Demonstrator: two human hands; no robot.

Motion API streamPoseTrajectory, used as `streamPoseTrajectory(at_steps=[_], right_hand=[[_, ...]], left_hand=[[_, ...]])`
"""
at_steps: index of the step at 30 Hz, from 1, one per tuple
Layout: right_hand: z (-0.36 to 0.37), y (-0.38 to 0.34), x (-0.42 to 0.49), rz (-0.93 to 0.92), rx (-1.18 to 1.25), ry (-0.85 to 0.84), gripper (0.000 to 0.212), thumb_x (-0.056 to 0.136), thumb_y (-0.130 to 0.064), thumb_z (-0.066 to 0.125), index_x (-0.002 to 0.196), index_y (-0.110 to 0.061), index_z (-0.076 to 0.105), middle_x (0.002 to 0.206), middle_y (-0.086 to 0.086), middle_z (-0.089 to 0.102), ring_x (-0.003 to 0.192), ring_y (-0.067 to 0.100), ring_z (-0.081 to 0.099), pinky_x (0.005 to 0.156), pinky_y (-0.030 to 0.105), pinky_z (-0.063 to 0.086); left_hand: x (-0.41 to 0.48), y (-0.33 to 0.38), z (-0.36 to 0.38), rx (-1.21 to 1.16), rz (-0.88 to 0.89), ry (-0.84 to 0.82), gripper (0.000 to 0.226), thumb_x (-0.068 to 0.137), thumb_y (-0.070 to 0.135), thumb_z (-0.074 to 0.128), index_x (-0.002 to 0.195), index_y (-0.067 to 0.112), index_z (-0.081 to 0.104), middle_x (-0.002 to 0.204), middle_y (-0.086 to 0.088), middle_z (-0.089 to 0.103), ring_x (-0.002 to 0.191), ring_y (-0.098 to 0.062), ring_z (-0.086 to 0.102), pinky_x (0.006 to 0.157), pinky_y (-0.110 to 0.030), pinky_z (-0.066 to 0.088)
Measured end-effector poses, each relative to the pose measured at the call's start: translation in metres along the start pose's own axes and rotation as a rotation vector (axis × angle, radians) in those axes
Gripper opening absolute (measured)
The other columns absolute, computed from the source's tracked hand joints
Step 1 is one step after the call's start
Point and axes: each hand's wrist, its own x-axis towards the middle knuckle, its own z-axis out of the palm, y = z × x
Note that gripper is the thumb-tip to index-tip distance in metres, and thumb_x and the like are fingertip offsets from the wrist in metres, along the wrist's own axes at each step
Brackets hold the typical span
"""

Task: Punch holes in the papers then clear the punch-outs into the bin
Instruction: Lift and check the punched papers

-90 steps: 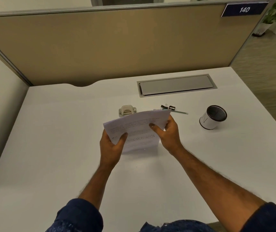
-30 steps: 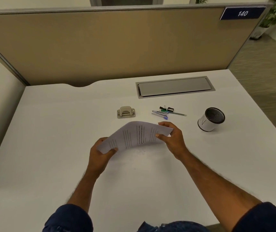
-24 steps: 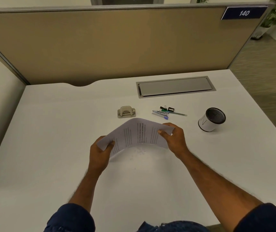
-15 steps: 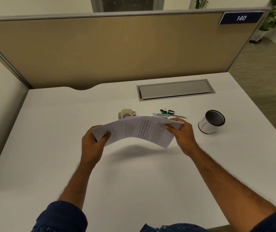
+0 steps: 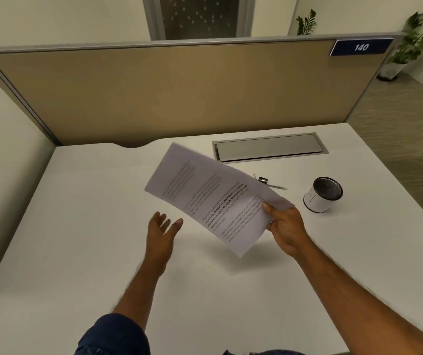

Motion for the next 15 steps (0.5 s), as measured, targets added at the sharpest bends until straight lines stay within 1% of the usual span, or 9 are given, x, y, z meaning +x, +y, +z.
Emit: streamPoseTrajectory(at_steps=[2, 4, 5, 6, 8, 11, 13, 15], right_hand=[[0.001, 0.003, -0.005, 0.036, 0.090, 0.021, 0.032, 0.085, -0.003, 0.062, 0.115, -0.014, 0.062, 0.112, 0.008, 0.068, 0.102, 0.023, 0.064, 0.084, 0.047, 0.056], [0.002, 0.007, -0.010, 0.069, 0.148, 0.036, 0.033, 0.086, -0.001, 0.061, 0.116, -0.013, 0.062, 0.114, 0.010, 0.067, 0.105, 0.025, 0.063, 0.088, 0.052, 0.054], [0.003, 0.010, -0.012, 0.081, 0.164, 0.038, 0.032, 0.086, -0.001, 0.061, 0.116, -0.014, 0.062, 0.114, 0.010, 0.067, 0.106, 0.025, 0.062, 0.090, 0.054, 0.053], [0.004, 0.012, -0.014, 0.089, 0.180, 0.038, 0.032, 0.087, -0.001, 0.060, 0.116, -0.014, 0.063, 0.114, 0.010, 0.067, 0.106, 0.025, 0.062, 0.091, 0.054, 0.052], [0.006, 0.016, -0.018, 0.105, 0.211, 0.033, 0.034, 0.087, 0.000, 0.059, 0.119, -0.012, 0.062, 0.117, 0.010, 0.067, 0.108, 0.026, 0.062, 0.091, 0.054, 0.052], [0.006, 0.023, -0.022, 0.135, 0.271, 0.029, 0.039, 0.088, 0.001, 0.059, 0.125, -0.011, 0.058, 0.119, 0.011, 0.067, 0.109, 0.026, 0.063, 0.090, 0.050, 0.055], [0.004, 0.027, -0.024, 0.151, 0.281, 0.035, 0.040, 0.087, 0.002, 0.059, 0.125, -0.012, 0.057, 0.118, 0.011, 0.068, 0.108, 0.026, 0.063, 0.092, 0.050, 0.054], [0.001, 0.029, -0.025, 0.159, 0.235, 0.051, 0.040, 0.084, 0.002, 0.062, 0.122, -0.011, 0.059, 0.117, 0.012, 0.067, 0.106, 0.027, 0.063, 0.095, 0.049, 0.051]], left_hand=[[-0.005, -0.002, 0.009, -0.092, -0.050, -0.070, 0.061, 0.094, 0.016, 0.063, 0.147, 0.010, 0.035, 0.145, -0.008, 0.050, 0.125, -0.020, 0.054, 0.106, -0.041, 0.044], [-0.010, -0.002, 0.017, -0.101, -0.025, -0.156, 0.034, 0.098, 0.015, 0.058, 0.131, 0.011, 0.056, 0.128, -0.006, 0.065, 0.117, -0.020, 0.062, 0.103, -0.041, 0.049], [-0.014, -0.001, 0.021, -0.094, 0.005, -0.185, 0.023, 0.099, 0.015, 0.056, 0.121, 0.011, 0.063, 0.119, -0.006, 0.071, 0.113, -0.020, 0.065, 0.101, -0.041, 0.051], [-0.017, 0.000, 0.024, -0.101, 0.030, -0.194, 0.019, 0.100, 0.014, 0.054, 0.114, 0.009, 0.066, 0.113, -0.006, 0.073, 0.110, -0.021, 0.067, 0.098, -0.039, 0.053], [-0.022, 0.003, 0.028, -0.136, 0.061, -0.174, 0.019, 0.101, 0.013, 0.052, 0.110, 0.005, 0.067, 0.109, -0.009, 0.074, 0.105, -0.024, 0.070, 0.091, -0.035, 0.057], [-0.026, 0.009, 0.031, -0.117, 0.123, -0.124, 0.020, 0.100, 0.012, 0.052, 0.111, 0.005, 0.067, 0.106, -0.008, 0.075, 0.098, -0.022, 0.072, 0.083, -0.032, 0.060], [-0.026, 0.013, 0.029, -0.079, 0.162, -0.109, 0.020, 0.100, 0.012, 0.052, 0.111, 0.006, 0.068, 0.103, -0.006, 0.076, 0.094, -0.020, 0.073, 0.079, -0.029, 0.060], [-0.025, 0.017, 0.025, -0.040, 0.194, -0.109, 0.019, 0.100, 0.013, 0.052, 0.109, 0.010, 0.068, 0.100, -0.005, 0.076, 0.092, -0.019, 0.073, 0.078, -0.027, 0.059]])
